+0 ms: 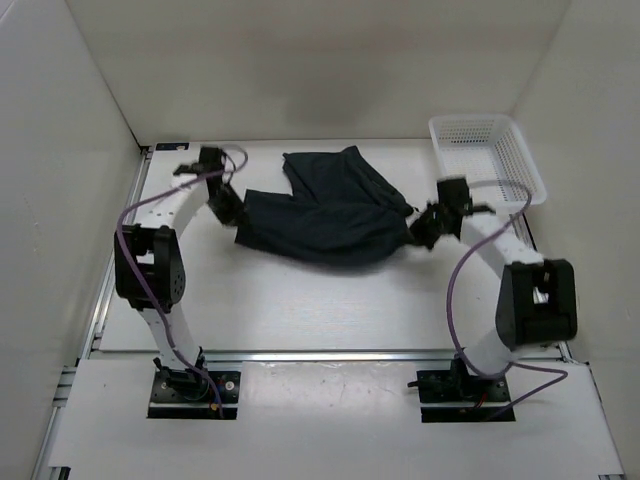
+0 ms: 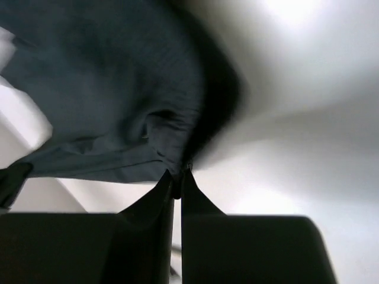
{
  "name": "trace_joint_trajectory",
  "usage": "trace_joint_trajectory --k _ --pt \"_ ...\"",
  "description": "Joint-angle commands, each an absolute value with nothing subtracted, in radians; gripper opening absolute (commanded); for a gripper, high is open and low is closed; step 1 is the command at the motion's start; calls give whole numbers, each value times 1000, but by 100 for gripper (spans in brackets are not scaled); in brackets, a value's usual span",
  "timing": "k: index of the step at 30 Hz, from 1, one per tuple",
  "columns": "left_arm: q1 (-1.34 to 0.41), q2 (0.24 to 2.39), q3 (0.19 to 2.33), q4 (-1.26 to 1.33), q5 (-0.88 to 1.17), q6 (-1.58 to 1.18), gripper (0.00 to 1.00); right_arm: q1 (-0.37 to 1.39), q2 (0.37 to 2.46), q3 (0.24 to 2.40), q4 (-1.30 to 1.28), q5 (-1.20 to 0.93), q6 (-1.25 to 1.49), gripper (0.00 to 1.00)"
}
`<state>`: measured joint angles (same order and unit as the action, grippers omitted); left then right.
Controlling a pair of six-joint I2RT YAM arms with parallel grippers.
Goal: Fold and stack the shorts
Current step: Flatten the shorts out
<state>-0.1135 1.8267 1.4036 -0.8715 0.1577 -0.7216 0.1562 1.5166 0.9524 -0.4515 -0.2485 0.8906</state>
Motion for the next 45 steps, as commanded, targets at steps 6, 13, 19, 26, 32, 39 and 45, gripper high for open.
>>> trace_joint_trajectory --k 6,13,19,26,32,39,45 --pt "20 1812 2280 -1048 238 -658 10 127 1707 1968 -641 -262 666 0" --pt "29 1541 2050 -996 267 -658 10 158 1519 1800 -635 -301 545 0" --pt "-4 1194 1295 -916 226 -696 10 245 1235 1210 -586 -249 529 0" --pt "14 911 848 -925 225 -730 97 328 1019 846 -662 -169 499 79" --pt "2 1129 1165 -948 137 -611 93 270 985 894 -764 -5 499 93" --pt "-123 1555 1542 -1001 59 -491 76 178 1268 1070 -723 -60 499 10" --pt "-212 1899 1826 -1011 31 -482 43 178 1524 1261 -693 -68 499 0"
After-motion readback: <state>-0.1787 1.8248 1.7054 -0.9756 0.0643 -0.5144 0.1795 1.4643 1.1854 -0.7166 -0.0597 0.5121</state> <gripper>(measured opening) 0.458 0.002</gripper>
